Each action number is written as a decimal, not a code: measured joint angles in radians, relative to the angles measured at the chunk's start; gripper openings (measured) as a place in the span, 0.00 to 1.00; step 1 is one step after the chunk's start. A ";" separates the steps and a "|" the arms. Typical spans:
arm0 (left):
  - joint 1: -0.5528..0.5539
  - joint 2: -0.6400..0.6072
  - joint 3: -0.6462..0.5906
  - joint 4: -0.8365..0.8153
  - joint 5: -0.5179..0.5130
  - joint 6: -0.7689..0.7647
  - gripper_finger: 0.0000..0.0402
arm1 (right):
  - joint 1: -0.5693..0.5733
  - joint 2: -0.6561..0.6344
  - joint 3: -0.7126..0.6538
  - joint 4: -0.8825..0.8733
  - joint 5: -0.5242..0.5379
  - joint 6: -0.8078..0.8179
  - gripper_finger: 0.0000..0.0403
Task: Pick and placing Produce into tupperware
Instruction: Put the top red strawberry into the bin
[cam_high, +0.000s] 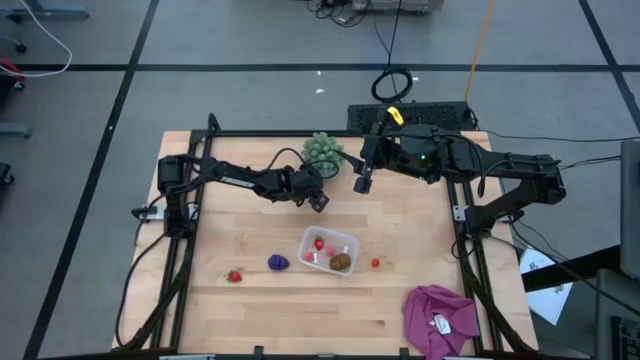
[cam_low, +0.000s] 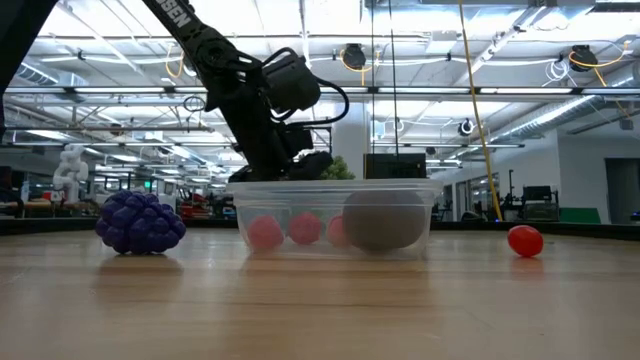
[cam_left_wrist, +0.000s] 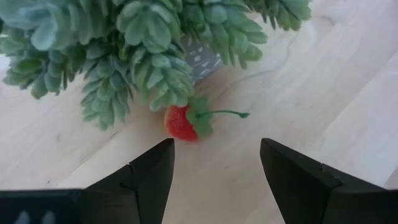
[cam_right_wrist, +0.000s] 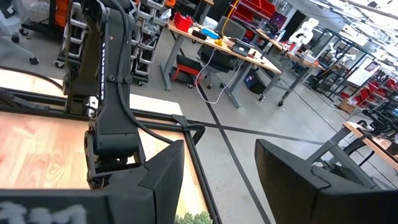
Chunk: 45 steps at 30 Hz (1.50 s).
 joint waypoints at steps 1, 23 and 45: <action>0.000 0.000 0.000 0.000 0.000 0.000 0.61 | 0.000 0.000 0.000 0.000 0.000 0.000 0.47; 0.006 0.026 0.000 0.042 -0.051 0.028 0.61 | 0.000 0.000 0.000 0.008 0.000 0.001 0.47; 0.010 0.077 0.000 0.078 -0.020 0.034 0.61 | 0.000 0.000 0.000 0.007 0.000 0.024 0.47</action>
